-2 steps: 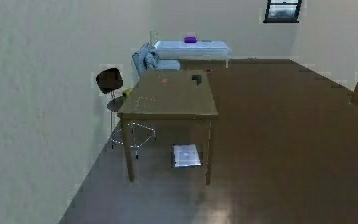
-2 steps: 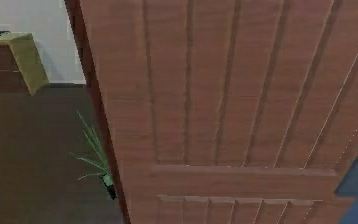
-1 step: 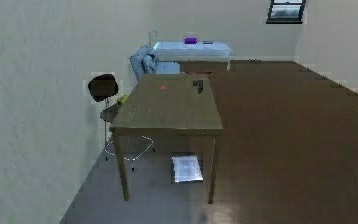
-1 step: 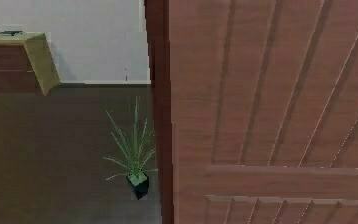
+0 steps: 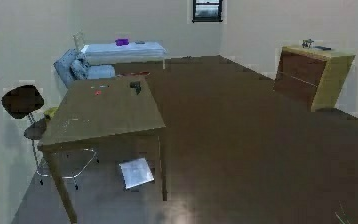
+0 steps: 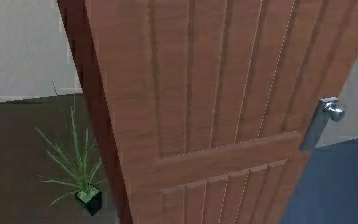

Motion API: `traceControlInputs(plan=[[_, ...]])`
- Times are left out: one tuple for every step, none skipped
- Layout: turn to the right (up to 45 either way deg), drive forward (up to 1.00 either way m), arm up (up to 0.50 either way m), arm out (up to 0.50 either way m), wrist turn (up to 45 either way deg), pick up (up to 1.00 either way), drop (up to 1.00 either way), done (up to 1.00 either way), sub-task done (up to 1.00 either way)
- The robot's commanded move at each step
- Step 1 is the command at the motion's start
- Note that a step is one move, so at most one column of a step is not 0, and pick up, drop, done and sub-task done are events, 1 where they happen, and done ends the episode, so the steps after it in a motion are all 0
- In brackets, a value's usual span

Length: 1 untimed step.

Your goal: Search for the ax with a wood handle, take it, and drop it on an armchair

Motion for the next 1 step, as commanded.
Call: traceControlInputs(plan=[[0.0,0.25,0.00,0.00,0.0,0.00,0.00,0.00,0.00]])
